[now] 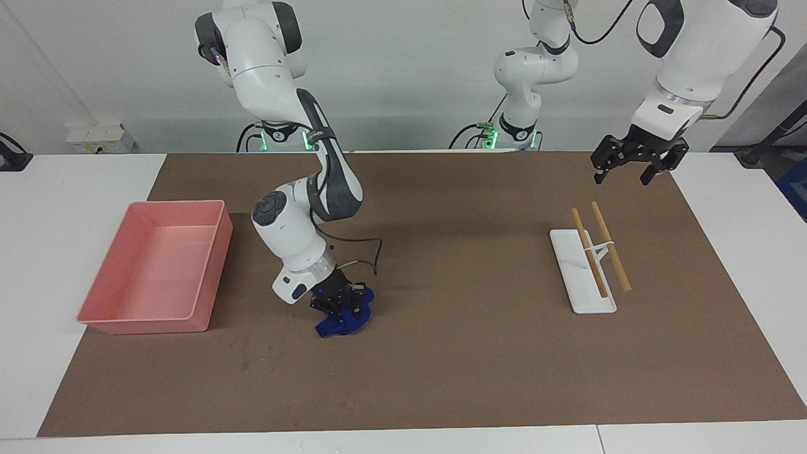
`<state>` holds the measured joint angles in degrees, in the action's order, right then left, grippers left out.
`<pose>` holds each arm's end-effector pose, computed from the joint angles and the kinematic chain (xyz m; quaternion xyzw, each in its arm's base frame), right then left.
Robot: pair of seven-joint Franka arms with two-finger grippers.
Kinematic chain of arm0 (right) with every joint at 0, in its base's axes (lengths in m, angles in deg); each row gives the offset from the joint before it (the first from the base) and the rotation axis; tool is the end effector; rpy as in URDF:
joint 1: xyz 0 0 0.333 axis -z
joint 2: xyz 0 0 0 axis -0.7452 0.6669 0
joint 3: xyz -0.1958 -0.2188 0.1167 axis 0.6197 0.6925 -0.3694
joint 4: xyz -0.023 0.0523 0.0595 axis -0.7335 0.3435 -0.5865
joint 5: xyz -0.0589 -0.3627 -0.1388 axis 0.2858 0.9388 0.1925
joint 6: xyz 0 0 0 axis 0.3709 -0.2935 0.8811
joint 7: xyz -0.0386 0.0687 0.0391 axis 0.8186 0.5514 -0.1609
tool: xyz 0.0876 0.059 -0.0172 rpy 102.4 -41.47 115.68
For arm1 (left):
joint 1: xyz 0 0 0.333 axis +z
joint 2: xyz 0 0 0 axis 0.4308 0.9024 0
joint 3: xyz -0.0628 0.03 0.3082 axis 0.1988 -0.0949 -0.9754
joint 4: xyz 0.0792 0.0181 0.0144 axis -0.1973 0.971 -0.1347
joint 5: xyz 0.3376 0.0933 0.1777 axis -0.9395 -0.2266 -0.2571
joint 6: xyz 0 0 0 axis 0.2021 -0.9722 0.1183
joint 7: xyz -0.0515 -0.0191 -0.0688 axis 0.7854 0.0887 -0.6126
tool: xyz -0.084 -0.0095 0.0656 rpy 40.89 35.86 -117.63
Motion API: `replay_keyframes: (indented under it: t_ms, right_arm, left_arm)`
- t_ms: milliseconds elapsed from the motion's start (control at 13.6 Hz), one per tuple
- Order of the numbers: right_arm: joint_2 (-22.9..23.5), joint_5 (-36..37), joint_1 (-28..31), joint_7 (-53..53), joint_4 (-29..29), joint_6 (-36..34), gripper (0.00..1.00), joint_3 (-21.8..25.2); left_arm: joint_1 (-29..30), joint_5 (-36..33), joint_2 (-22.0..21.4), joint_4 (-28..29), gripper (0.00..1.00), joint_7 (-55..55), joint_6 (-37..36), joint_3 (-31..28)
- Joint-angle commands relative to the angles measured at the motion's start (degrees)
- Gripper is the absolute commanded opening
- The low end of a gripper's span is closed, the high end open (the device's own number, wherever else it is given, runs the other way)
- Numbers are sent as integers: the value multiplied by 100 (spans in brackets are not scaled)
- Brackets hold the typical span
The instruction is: Wipe water with towel using both arms
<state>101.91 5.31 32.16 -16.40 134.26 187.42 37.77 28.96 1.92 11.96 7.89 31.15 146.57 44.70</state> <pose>0.6834 0.2084 0.3077 -0.9799 -0.0196 -0.1195 0.1583 0.5543 -0.0367 0.6126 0.9986 -0.0517 0.0108 0.0075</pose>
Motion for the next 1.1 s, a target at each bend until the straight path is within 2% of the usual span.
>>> replay_keyframes:
  t_ms: [0,147,442,810,1030]
  right_arm:
    - [279,340,142,-71,-416,-34,0,-30]
    - [315,568,213,-80,-513,-52,0,-30]
    - [394,1051,327,-132,-680,-61,0,-30]
    - [491,1368,380,-475,-882,-43,0,-30]
    - [596,1947,389,-625,-1215,-192,0,-21]
  left_arm:
    - [43,-84,434,-586,100,-93,-617,3]
    - [7,-155,481,-668,100,-128,-576,20]
    - [-36,-137,270,-255,100,-146,-461,12]
    - [-19,-137,253,-255,100,-146,-488,12]
    - [-10,-137,253,-255,100,-146,-479,12]
